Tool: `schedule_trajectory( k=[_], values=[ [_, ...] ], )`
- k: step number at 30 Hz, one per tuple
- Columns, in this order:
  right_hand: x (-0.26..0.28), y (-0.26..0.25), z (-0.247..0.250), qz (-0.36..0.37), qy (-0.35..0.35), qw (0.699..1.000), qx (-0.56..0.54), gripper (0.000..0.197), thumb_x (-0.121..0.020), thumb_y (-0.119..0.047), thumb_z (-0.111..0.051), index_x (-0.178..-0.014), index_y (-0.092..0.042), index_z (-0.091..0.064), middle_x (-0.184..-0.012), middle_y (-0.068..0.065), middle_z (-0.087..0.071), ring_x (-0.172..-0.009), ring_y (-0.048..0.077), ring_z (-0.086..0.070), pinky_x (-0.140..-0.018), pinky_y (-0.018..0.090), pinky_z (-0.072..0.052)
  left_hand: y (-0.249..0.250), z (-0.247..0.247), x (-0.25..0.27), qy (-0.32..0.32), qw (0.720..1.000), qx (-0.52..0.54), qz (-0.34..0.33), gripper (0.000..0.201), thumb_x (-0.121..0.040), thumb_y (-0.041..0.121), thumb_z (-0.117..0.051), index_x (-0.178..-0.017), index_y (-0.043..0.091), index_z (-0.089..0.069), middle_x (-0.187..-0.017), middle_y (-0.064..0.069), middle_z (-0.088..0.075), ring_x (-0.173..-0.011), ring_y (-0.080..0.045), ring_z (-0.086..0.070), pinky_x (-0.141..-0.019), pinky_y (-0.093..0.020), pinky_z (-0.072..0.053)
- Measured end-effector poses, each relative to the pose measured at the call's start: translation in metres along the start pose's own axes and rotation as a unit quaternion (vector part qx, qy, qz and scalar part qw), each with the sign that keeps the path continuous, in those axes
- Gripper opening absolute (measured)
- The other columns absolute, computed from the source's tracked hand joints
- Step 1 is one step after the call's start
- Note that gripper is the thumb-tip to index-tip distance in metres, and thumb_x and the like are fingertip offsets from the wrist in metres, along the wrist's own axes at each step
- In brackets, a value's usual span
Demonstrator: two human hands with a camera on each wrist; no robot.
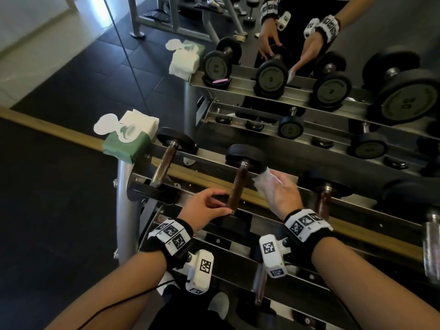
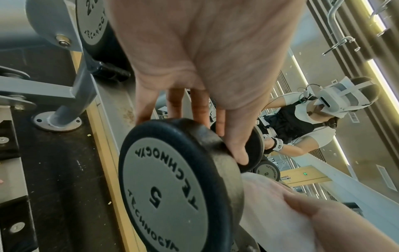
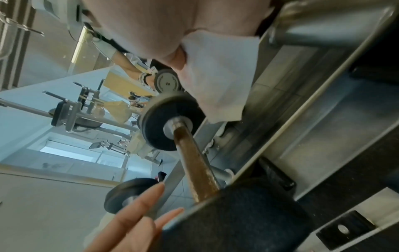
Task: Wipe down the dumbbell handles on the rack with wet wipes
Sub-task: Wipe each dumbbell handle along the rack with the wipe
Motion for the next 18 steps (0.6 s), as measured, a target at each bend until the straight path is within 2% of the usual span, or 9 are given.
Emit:
schedule_trajectory(
  k=[2, 3, 6, 7, 9, 10, 13, 16, 18],
  values=[
    [-0.003, -0.008, -0.025, 0.018, -0.039, 0.998, 0.037, 0.035, -0.104, -0.017, -0.045, -0.136, -0.009, -0.054, -0.134, 0.014, -0.058, -0.126, 0.03, -0.053, -0.1, 0.025, -0.039, 0.001, 0.0, 0.001, 0.0, 1.0, -0.002, -0.001, 0.05, -0.077, 0.035, -0.082, -0.117, 0.049, -0.056, -0.096, 0.019, -0.074, -0.093, 0.009, -0.065, -0.087, -0.018, -0.048],
    [-0.005, -0.01, -0.035, 0.023, -0.048, 0.998, 0.043, 0.033, -0.104, -0.018, -0.043, -0.134, -0.011, -0.055, -0.131, 0.013, -0.059, -0.123, 0.029, -0.055, -0.095, 0.025, -0.039, 0.0, 0.0, 0.001, -0.002, 1.0, -0.002, -0.001, 0.05, -0.077, 0.035, -0.082, -0.117, 0.048, -0.056, -0.095, 0.02, -0.074, -0.092, 0.008, -0.066, -0.086, -0.018, -0.047],
    [-0.007, -0.011, -0.052, 0.022, -0.07, 0.997, 0.028, 0.024, -0.104, -0.026, -0.041, -0.115, -0.03, -0.063, -0.12, 0.0, -0.06, -0.105, 0.007, -0.057, -0.087, 0.022, -0.037, -0.007, 0.002, 0.003, -0.012, 1.0, -0.006, 0.008, 0.05, -0.078, 0.037, -0.081, -0.121, 0.044, -0.058, -0.097, 0.024, -0.073, -0.096, 0.009, -0.065, -0.089, -0.02, -0.045],
    [-0.007, -0.012, -0.057, 0.03, -0.087, 0.995, 0.034, 0.027, -0.104, -0.021, -0.041, -0.119, -0.026, -0.063, -0.127, 0.002, -0.059, -0.111, 0.007, -0.056, -0.092, 0.019, -0.037, -0.01, 0.003, 0.003, -0.014, 1.0, -0.008, 0.012, 0.049, -0.078, 0.038, -0.08, -0.121, 0.044, -0.058, -0.099, 0.025, -0.072, -0.099, 0.007, -0.064, -0.091, -0.021, -0.044],
    [-0.005, -0.014, -0.065, 0.053, -0.125, 0.988, 0.069, 0.038, -0.104, -0.009, -0.04, -0.14, -0.01, -0.05, -0.145, 0.01, -0.049, -0.134, 0.02, -0.047, -0.103, 0.015, -0.03, -0.016, 0.005, 0.004, -0.017, 1.0, -0.008, 0.021, 0.045, -0.078, 0.039, -0.08, -0.118, 0.046, -0.06, -0.102, 0.027, -0.071, -0.107, 0.002, -0.062, -0.096, -0.029, -0.045],
    [-0.005, -0.012, -0.066, 0.058, -0.135, 0.986, 0.08, 0.041, -0.104, -0.008, -0.04, -0.145, -0.01, -0.045, -0.148, 0.011, -0.047, -0.135, 0.02, -0.046, -0.102, 0.012, -0.03, -0.018, 0.006, 0.003, -0.018, 1.0, -0.006, 0.025, 0.044, -0.077, 0.039, -0.08, -0.116, 0.046, -0.062, -0.102, 0.026, -0.071, -0.107, 0.001, -0.063, -0.098, -0.031, -0.046],
    [0.006, 0.0, -0.074, 0.023, -0.171, 0.984, 0.048, 0.039, -0.106, -0.023, -0.039, -0.144, -0.03, -0.046, -0.141, 0.002, -0.052, -0.11, -0.002, -0.053, -0.09, 0.008, -0.035, -0.017, 0.005, 0.0, -0.022, 0.999, 0.003, 0.027, 0.042, -0.076, 0.036, -0.082, -0.113, 0.046, -0.064, -0.1, 0.024, -0.071, -0.097, 0.007, -0.065, -0.097, -0.029, -0.049],
    [0.021, 0.005, -0.085, 0.043, -0.225, 0.972, 0.06, 0.044, -0.107, -0.015, -0.035, -0.15, -0.023, -0.038, -0.156, -0.002, -0.035, -0.14, 0.009, -0.034, -0.115, 0.023, -0.025, -0.018, 0.004, -0.001, -0.026, 0.999, 0.01, 0.03, 0.041, -0.076, 0.034, -0.082, -0.111, 0.044, -0.063, -0.098, 0.022, -0.073, -0.094, 0.007, -0.066, -0.095, -0.028, -0.05],
    [0.029, 0.007, -0.089, 0.055, -0.244, 0.964, 0.094, 0.043, -0.106, -0.011, -0.035, -0.149, -0.013, -0.039, -0.158, 0.002, -0.033, -0.147, 0.015, -0.027, -0.116, 0.015, -0.019, -0.018, 0.004, -0.001, -0.029, 0.999, 0.009, 0.03, 0.04, -0.077, 0.035, -0.082, -0.111, 0.044, -0.063, -0.097, 0.022, -0.073, -0.093, 0.008, -0.066, -0.095, -0.028, -0.049]
  ],
)
Point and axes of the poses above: each hand's wrist, its own x-axis away from the middle knuckle, its own z-axis out of the back of the hand, y = z × x, the point moved 10 cm from there along -x, towards the middle knuckle
